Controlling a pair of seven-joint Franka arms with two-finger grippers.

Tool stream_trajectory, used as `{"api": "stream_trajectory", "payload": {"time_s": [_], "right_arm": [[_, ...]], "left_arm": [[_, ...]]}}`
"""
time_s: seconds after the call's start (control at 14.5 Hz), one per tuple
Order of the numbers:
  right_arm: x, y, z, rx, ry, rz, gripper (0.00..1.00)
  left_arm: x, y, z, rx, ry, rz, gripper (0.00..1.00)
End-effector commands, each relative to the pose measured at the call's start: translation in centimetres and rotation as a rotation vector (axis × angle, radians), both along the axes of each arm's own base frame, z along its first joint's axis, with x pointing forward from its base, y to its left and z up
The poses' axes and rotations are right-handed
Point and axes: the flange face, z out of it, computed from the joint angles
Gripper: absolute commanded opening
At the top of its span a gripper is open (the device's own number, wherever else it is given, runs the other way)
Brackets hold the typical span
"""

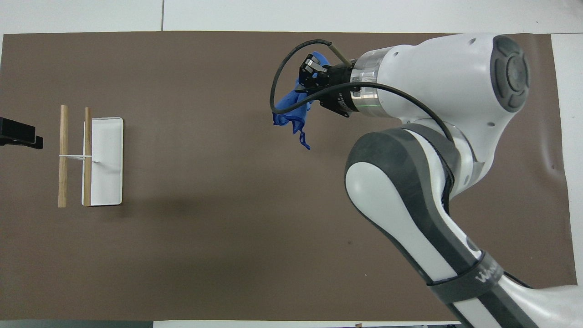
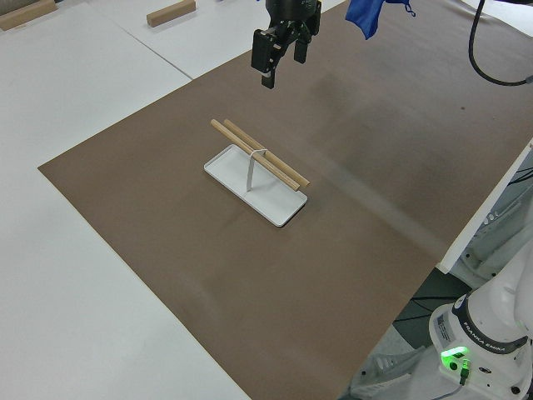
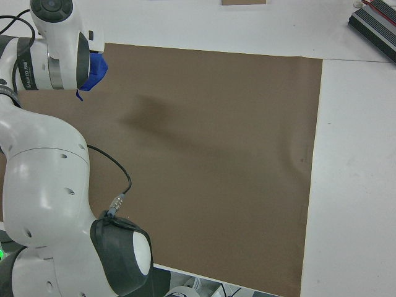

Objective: Right arm passes towel to left arm to hang
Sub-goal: 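Lift the blue towel with the right gripper toward the left gripper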

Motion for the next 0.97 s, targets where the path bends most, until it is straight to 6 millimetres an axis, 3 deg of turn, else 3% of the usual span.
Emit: {"api": "stream_trajectory", "payload": {"time_s": [0.0,0.14,0.21,0.41,0.55,0.83,0.9], "right_arm": [[0.1,2.2,1.0,0.151,0.033,-0.13,0.0],[-0.6,5.7,0.2,0.232,0.062,-0.176,0.0],[-0.5,6.3,-0.3,0.26,0.064,-0.213,0.0],[-0.6,7.0,-0.3,0.304,0.065,-0.255,0.0],[-1.8,9.1,0.0,0.379,0.093,-0.281,0.0],[-2.0,9.5,-0.1,0.384,0.1,-0.28,0.0],[-2.5,10.3,-0.1,0.386,0.103,-0.269,0.0]], "left_arm": [[-0.5,-0.1,0.3,-0.002,-0.015,-0.003,1.0],[-0.5,-0.2,0.3,-0.002,-0.015,-0.005,1.0],[-0.5,-0.1,0.3,-0.002,-0.015,-0.003,1.0],[-0.5,-0.7,0.3,-0.002,-0.016,-0.012,1.0],[-0.5,-1.5,0.3,-0.002,-0.012,-0.025,1.0],[-0.5,-2.0,0.1,-0.002,-0.015,0.025,1.0],[-0.5,-3.2,0.1,-0.004,-0.015,0.033,1.0]]}}
